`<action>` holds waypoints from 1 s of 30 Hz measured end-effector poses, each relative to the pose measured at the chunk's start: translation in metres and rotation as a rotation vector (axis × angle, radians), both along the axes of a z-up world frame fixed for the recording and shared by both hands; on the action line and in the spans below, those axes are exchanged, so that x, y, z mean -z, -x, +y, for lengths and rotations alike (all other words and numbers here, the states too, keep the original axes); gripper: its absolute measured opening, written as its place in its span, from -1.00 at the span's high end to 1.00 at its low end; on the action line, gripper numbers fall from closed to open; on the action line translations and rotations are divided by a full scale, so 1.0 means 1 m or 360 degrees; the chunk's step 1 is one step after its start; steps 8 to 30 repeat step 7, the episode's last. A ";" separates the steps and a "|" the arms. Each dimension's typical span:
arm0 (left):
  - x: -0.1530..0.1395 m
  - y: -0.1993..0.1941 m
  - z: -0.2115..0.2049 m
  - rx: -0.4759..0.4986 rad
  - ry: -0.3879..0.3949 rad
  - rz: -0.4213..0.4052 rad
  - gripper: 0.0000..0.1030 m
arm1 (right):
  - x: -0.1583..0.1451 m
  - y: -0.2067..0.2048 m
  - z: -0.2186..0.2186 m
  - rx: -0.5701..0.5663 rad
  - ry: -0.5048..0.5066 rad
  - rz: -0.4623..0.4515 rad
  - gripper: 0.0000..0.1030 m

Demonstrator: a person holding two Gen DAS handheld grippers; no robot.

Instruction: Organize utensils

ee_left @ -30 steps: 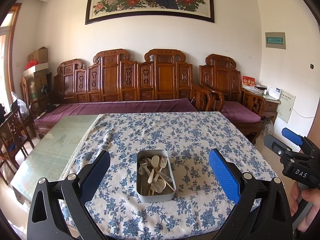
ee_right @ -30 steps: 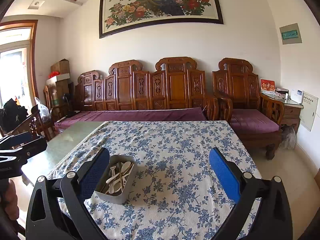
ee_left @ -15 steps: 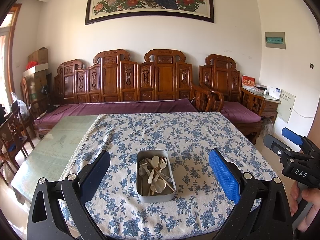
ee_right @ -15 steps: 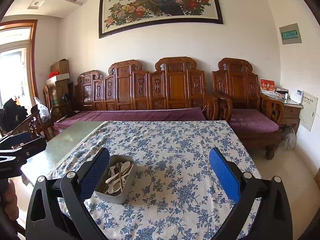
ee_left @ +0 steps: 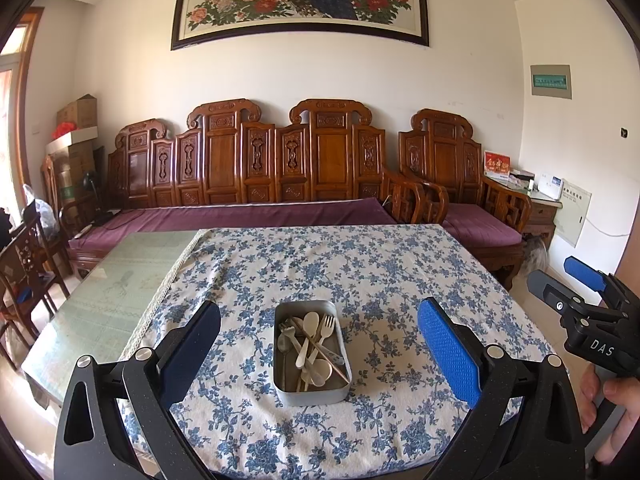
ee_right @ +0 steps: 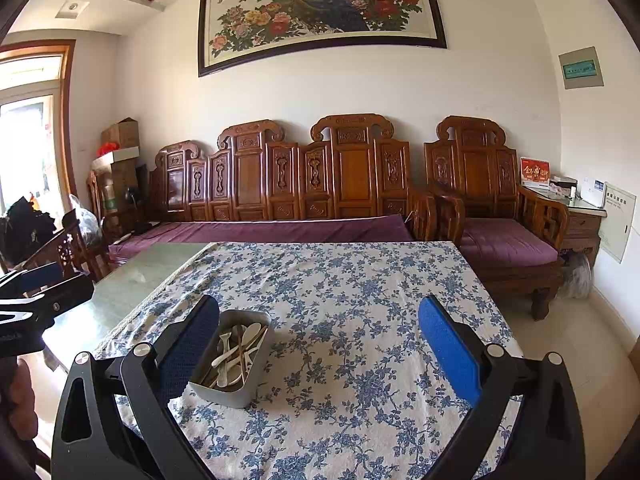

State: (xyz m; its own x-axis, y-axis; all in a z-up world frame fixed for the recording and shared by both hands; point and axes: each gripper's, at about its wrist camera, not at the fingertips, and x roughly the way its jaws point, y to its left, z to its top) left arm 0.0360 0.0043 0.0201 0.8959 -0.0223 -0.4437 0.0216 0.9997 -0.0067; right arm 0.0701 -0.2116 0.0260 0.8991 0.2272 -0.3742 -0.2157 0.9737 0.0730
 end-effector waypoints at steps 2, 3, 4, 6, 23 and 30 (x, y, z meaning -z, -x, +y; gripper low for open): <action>-0.001 0.000 0.001 -0.0002 0.0000 -0.0002 -0.85 | 0.000 0.000 0.000 0.0000 0.0001 0.0000 -0.95; -0.001 0.000 0.001 -0.0001 -0.0001 -0.0004 -0.85 | 0.000 0.000 0.000 -0.0001 0.0001 -0.0001 -0.95; -0.002 0.000 0.001 0.0000 -0.0002 -0.0004 -0.85 | 0.000 0.000 0.000 -0.0001 0.0001 -0.0001 -0.95; -0.002 0.000 0.002 -0.0001 -0.0001 0.0000 -0.85 | 0.000 0.000 0.000 -0.0001 0.0000 0.0000 -0.95; -0.002 0.000 0.002 0.0000 0.0000 0.0001 -0.85 | 0.000 0.000 0.000 -0.0001 0.0001 0.0000 -0.95; -0.002 0.000 0.002 0.0000 0.0000 0.0001 -0.85 | 0.000 0.000 0.000 -0.0001 0.0001 0.0000 -0.95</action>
